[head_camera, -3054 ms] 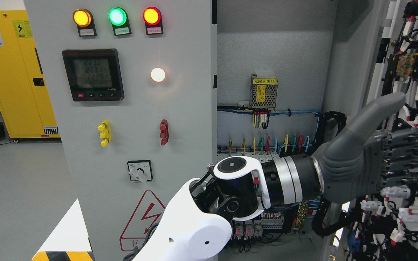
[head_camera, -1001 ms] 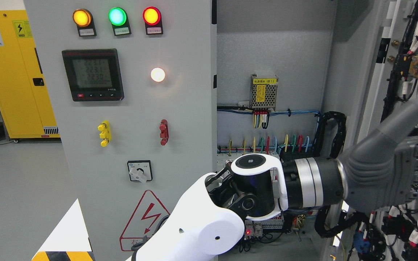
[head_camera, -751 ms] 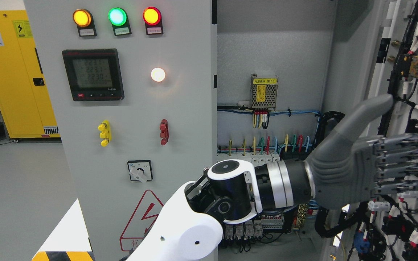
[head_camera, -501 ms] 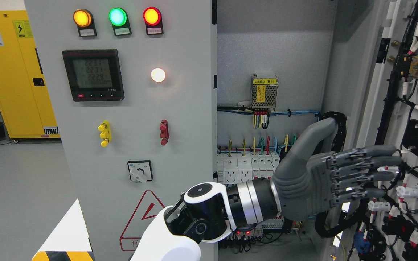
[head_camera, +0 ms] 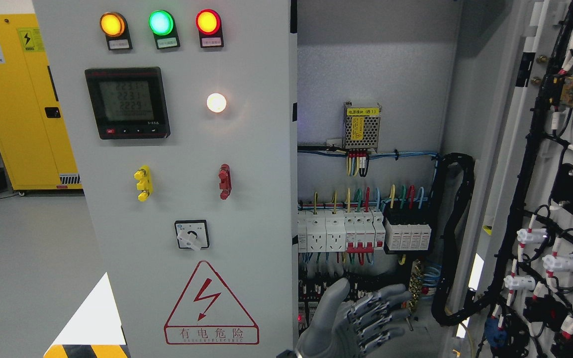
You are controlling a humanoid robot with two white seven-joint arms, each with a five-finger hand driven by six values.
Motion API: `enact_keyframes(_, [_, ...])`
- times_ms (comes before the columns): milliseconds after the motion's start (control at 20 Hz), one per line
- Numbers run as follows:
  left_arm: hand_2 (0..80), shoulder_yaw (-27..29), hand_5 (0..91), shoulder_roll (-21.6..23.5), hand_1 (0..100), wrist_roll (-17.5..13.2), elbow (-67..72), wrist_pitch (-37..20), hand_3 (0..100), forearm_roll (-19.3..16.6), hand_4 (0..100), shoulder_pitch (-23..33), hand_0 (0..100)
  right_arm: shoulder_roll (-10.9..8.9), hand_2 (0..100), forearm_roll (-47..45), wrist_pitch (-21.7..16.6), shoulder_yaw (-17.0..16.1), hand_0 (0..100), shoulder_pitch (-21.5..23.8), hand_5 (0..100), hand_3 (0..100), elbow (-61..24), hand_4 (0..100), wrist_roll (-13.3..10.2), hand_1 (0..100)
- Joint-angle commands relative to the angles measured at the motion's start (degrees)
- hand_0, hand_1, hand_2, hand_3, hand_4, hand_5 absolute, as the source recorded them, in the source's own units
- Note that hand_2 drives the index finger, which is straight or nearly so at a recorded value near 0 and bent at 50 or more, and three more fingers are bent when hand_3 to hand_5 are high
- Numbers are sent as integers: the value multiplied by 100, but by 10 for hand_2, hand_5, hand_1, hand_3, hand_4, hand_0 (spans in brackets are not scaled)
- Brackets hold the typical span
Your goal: Open door with both hands
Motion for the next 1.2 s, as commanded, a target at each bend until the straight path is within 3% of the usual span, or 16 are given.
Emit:
enact_keyframes(0, [0,440,0,517,0,-2,77,-472,0,-980,0,1950,0,0,0,-185,3,5,201,9,0,0,0,0,-1,122])
enact_keyframes(200, [0,959,0,473,0,-29,1279,-1384,0,-1498,0,2821,0,0,0,-185,3,5,201,9,0,0,0,0,-1,122])
enact_keyframes(350, [0,1336,0,420,0,-29,2772,-1904,0,-1482,0,3007,0,0,0,-185,3,5,201,9,0,0,0,0,-1,122])
enact_keyframes(551, [0,2214,0,26,0,-29,5197,-2239,0,-1455,0,2823,0,-9,0,-185,3,5,201,9,0,0,-9,0,-1,122])
enact_keyframes(701, [0,2725,0,33,0,-29,6928,-2248,0,-1455,0,2227,0,-9,0,-193,3,5,201,9,0,0,-9,0,-1,122])
enact_keyframes(801, [0,2753,0,121,0,-29,8167,-2240,0,-1499,0,1683,0,-18,0,-185,3,5,201,9,0,0,-9,0,-1,122])
enact_keyframes(901, [0,2753,0,165,0,-29,8830,-2240,0,-1499,0,1496,0,-18,0,-185,3,5,201,9,0,0,-9,0,-1,121])
enact_keyframes(1152, [0,2744,0,121,0,-29,8991,-2161,0,-1508,0,1820,0,-9,0,-185,3,-12,201,9,0,0,-9,0,-1,121])
